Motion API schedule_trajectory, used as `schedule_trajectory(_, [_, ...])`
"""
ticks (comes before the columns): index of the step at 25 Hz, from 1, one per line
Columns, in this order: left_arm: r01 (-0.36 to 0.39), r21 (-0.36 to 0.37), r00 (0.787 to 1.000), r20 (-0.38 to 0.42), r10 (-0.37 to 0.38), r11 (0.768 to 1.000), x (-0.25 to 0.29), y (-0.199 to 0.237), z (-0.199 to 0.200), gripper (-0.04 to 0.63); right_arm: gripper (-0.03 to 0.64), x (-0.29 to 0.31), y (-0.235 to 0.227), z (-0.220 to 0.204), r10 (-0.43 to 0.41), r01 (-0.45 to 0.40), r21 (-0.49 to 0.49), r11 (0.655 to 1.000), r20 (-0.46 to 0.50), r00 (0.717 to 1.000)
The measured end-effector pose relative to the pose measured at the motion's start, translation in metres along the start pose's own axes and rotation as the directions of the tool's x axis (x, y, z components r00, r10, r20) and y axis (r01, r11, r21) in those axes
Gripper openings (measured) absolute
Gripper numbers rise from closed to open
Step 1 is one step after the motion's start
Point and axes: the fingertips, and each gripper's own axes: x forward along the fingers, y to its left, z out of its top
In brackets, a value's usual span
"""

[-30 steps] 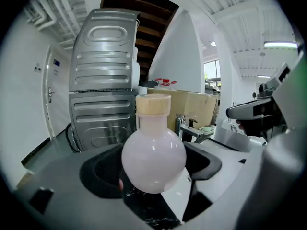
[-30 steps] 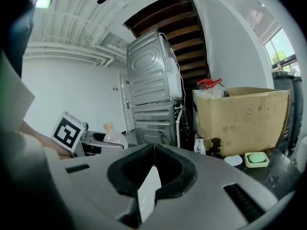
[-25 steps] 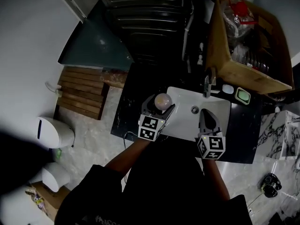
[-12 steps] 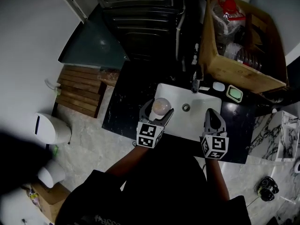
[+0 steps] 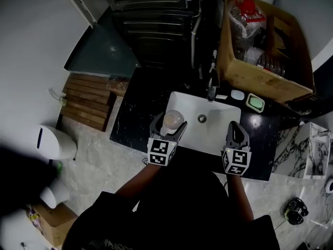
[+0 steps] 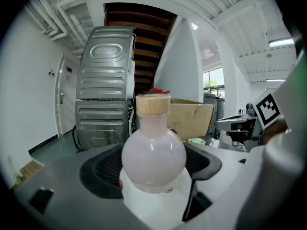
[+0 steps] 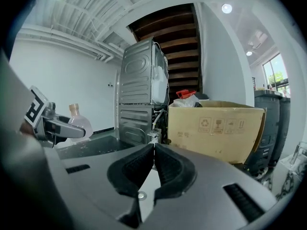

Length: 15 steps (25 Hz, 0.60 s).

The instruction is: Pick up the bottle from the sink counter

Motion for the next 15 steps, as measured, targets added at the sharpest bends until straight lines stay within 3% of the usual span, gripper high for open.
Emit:
schedule_trajectory(8, [0.005, -0.034, 1.000, 0.013, -0.004, 0.999, -0.007, -0.005, -0.003, 0.377, 0.037, -0.007, 0.007, 0.002, 0.015, -0.015, -0.007, 1.000, 0.012, 1.000])
schedule_trajectory(15, [-0.004, -0.021, 1.000, 0.016, 0.004, 1.000, -0.015, -0.003, -0.005, 0.377, 0.037, -0.010, 0.018, 0.013, 0.028, -0.027, -0.012, 1.000, 0.039, 0.999])
